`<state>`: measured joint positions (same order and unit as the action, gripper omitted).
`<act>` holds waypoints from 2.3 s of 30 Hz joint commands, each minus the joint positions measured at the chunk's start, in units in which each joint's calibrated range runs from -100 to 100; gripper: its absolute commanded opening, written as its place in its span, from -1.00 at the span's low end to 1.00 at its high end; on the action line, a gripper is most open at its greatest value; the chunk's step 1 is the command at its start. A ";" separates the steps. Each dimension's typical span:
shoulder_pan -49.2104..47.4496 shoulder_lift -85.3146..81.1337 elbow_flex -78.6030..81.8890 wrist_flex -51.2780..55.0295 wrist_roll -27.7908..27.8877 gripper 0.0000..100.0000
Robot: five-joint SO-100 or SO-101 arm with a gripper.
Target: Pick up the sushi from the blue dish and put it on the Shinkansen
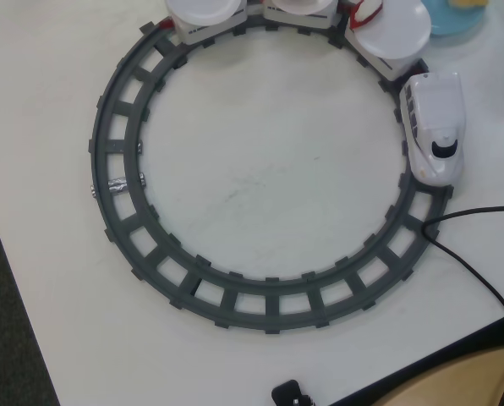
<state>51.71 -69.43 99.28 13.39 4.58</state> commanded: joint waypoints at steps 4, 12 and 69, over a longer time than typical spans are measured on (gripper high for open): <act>0.14 -1.01 0.36 0.09 0.20 -0.25; 0.14 -1.01 0.36 0.09 0.20 -0.25; -8.23 51.44 -112.83 71.98 -22.51 -0.25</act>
<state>41.24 -26.40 -4.46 82.50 -17.96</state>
